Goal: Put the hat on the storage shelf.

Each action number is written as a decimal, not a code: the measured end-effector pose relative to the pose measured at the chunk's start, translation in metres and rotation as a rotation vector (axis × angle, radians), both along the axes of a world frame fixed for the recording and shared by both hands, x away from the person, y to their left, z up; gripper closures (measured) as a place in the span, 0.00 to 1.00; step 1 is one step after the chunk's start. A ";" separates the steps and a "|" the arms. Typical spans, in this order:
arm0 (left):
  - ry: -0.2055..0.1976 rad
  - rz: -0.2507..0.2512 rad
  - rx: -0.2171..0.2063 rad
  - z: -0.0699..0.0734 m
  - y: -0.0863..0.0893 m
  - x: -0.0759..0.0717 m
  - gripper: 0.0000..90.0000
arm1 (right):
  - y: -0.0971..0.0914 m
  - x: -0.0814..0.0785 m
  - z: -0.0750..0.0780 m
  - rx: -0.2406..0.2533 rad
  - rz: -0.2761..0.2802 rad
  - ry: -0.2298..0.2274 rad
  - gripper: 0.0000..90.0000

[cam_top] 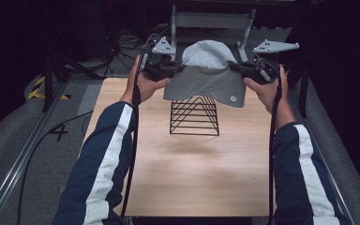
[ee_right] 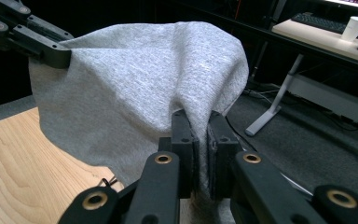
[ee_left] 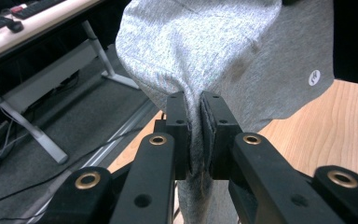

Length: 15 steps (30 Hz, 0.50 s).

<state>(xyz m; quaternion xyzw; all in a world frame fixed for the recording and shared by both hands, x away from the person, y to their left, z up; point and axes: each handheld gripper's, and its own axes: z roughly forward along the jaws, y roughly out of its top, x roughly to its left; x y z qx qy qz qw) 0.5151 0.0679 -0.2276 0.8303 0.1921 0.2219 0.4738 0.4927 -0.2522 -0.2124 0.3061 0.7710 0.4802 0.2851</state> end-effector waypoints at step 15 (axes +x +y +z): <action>0.008 -0.030 -0.030 -0.013 0.012 -0.010 0.91 | 0.003 -0.009 -0.014 -0.011 0.049 0.016 0.93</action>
